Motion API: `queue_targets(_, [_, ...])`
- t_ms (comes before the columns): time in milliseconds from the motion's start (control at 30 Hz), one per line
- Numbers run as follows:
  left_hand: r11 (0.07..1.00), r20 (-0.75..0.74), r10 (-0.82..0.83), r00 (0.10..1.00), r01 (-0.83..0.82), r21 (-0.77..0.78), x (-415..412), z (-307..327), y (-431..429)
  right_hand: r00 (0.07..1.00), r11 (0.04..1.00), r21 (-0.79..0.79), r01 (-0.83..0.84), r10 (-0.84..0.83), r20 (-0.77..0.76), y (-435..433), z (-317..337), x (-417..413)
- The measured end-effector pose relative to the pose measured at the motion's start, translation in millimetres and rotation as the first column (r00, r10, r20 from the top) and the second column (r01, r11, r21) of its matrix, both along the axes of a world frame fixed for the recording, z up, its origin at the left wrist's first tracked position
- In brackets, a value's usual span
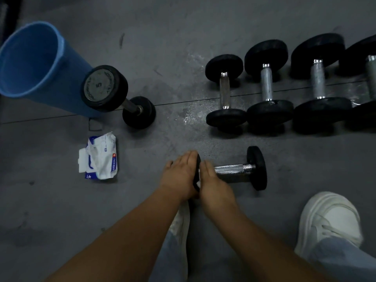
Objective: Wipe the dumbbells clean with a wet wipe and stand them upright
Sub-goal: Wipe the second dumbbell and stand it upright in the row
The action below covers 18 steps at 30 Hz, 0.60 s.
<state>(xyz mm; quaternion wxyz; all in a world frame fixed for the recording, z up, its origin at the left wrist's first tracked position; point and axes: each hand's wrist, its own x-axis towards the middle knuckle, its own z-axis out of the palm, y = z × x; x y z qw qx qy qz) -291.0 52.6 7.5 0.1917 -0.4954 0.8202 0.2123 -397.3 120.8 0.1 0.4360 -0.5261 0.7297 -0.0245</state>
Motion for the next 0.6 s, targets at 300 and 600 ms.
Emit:
queue_targets(300, [1.000,-0.021,0.008,1.000,-0.008,-0.003,0,3,0,0.993,0.995,0.015,-0.103,0.104,-0.060,-13,-3,-5])
queue_targets(600, [1.000,0.028,-0.006,1.000,0.005,0.031,-1,2,-3,0.981,0.981,0.072,-0.182,0.186,-0.051,-37,-2,-16])
